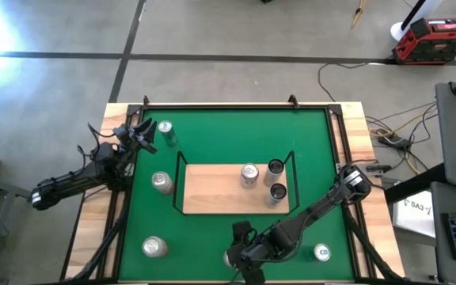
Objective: Place canned beverage on shelf
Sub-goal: Put the red and silver soda can on the shelf and align with the other red and silver soda can
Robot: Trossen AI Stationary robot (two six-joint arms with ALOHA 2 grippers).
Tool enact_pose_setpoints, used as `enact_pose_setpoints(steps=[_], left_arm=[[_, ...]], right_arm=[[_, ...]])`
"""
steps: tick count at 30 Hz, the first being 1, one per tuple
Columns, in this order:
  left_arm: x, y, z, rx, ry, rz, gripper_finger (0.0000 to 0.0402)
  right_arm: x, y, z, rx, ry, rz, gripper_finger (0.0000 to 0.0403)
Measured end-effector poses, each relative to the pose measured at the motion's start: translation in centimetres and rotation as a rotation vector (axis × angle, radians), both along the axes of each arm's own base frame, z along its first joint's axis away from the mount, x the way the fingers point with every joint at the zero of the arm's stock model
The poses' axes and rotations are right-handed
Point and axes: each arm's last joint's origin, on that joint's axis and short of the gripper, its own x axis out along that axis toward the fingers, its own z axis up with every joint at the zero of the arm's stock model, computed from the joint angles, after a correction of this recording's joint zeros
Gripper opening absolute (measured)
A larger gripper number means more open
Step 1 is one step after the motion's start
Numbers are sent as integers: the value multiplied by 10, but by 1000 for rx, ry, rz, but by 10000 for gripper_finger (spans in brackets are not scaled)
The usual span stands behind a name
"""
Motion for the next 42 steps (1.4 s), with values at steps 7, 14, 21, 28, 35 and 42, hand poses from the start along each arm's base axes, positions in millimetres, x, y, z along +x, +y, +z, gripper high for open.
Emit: enact_pose_setpoints(steps=[7,14,21,28,35,42], left_arm=[[0,0,0,0,0,0,137],[0,0,0,0,0,0,137],[0,0,0,0,0,0,137],[0,0,0,0,0,0,137],[0,0,0,0,0,0,137],[0,0,0,0,0,0,137]], right_arm=[[0,0,0,28,15,-9,349],[0,0,0,34,14,-12,374],[2,-3,-12,31,8,-17,374],[3,-4,-12,10,-22,-38,350],[4,-5,-12,42,-24,-170,288],[0,-11,-8,147,59,-456,288]])
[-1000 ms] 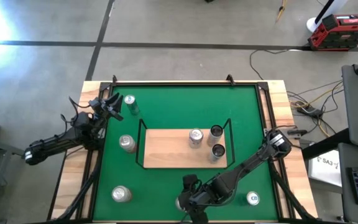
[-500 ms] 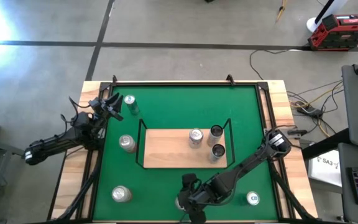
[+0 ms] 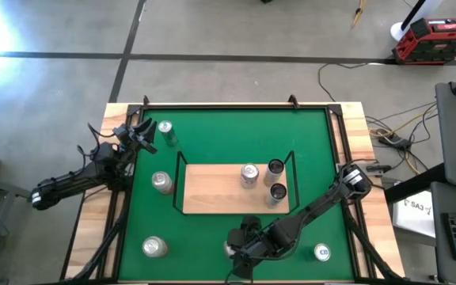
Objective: Place canned beverage on shelf
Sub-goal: Put the red and silver soda can on the shelf and align with the other red and silver soda can
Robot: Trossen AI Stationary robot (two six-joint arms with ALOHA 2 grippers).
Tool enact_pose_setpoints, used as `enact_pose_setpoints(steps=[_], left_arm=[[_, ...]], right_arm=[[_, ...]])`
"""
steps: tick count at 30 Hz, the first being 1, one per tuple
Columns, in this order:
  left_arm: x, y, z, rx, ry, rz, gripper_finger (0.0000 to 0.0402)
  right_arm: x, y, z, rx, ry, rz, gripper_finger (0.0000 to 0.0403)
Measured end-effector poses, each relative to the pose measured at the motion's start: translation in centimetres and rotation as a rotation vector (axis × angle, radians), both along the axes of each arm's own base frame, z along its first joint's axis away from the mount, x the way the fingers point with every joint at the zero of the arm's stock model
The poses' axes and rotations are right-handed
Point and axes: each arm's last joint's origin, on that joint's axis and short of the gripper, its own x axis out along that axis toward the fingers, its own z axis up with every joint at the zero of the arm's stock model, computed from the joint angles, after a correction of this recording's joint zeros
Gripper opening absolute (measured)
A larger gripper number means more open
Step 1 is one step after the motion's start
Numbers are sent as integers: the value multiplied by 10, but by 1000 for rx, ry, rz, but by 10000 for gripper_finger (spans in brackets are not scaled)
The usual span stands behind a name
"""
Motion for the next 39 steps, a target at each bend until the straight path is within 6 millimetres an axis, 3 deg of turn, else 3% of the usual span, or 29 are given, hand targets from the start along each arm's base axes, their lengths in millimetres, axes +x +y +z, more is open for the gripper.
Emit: enact_pose_setpoints(steps=[12,26,39], left_arm=[[0,0,0,0,0,0,137],[0,0,0,0,0,0,137],[0,0,0,0,0,0,137]], right_arm=[[-20,7,17,-83,16,-295,299],[-41,2,12,12,113,-702,301],[-46,-2,-1,-9,133,-782,301]])
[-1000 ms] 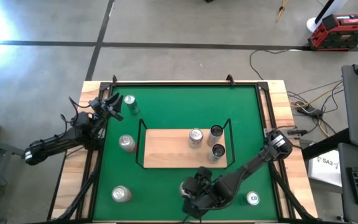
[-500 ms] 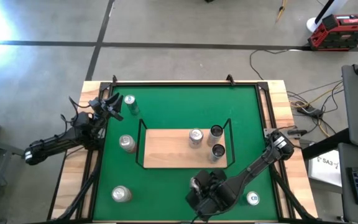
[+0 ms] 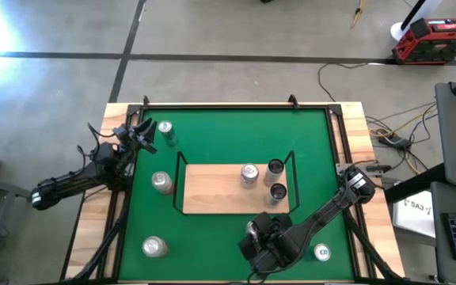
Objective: Place canned beverage on shelf
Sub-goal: Put the red and silver soda can on the shelf and align with the other red and silver soda can
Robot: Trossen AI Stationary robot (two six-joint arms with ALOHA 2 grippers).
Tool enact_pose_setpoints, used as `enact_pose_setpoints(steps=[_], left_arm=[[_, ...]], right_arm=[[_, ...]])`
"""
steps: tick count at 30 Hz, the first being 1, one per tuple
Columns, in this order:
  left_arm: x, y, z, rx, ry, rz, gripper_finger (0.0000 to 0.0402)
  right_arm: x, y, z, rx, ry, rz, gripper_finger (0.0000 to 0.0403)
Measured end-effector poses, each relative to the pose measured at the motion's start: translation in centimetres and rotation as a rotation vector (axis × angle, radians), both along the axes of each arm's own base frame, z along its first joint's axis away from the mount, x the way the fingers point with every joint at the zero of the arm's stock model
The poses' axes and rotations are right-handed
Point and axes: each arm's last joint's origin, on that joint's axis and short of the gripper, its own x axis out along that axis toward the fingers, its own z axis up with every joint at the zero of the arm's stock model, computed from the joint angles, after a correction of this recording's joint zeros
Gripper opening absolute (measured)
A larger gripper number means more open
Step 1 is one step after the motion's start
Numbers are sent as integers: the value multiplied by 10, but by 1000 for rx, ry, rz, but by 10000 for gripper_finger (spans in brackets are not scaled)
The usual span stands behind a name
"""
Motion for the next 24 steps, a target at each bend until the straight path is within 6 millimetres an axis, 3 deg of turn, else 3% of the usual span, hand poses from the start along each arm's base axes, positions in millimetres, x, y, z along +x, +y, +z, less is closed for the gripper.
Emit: enact_pose_setpoints(steps=[8,18,24], left_arm=[[0,0,0,0,0,0,137],[0,0,0,0,0,0,137],[0,0,0,0,0,0,137]], right_arm=[[0,0,0,-11,4,25,309],[3,3,0,-30,15,148,378],[3,8,6,-14,78,319,389]])
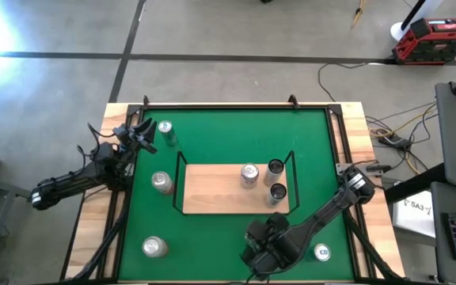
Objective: Place canned beverage on shelf
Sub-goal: Put the red and silver soda can on the shelf and align with the other red and silver soda can
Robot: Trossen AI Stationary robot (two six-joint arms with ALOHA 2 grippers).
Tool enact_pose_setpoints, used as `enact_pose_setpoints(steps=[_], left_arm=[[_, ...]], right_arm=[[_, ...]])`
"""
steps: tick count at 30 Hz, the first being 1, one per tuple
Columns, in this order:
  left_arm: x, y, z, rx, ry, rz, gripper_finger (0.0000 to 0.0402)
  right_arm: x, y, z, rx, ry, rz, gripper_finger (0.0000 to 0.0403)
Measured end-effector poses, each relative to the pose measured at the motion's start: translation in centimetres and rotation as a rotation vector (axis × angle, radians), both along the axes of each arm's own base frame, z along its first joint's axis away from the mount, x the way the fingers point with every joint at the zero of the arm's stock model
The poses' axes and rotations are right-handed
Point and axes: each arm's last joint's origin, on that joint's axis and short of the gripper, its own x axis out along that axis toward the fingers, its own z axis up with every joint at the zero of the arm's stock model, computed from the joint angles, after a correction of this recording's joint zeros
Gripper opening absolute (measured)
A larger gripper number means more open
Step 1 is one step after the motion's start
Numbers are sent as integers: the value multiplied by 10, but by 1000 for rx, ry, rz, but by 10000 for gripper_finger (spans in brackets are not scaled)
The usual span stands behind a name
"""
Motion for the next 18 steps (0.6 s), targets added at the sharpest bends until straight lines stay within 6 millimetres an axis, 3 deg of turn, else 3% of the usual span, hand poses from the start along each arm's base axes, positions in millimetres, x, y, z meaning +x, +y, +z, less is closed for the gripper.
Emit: enact_pose_setpoints(steps=[9,18], left_arm=[[0,0,0,0,0,0,137],[0,0,0,0,0,0,137]], right_arm=[[2,5,14,-28,77,381,389],[-4,1,12,-60,145,382,390]])
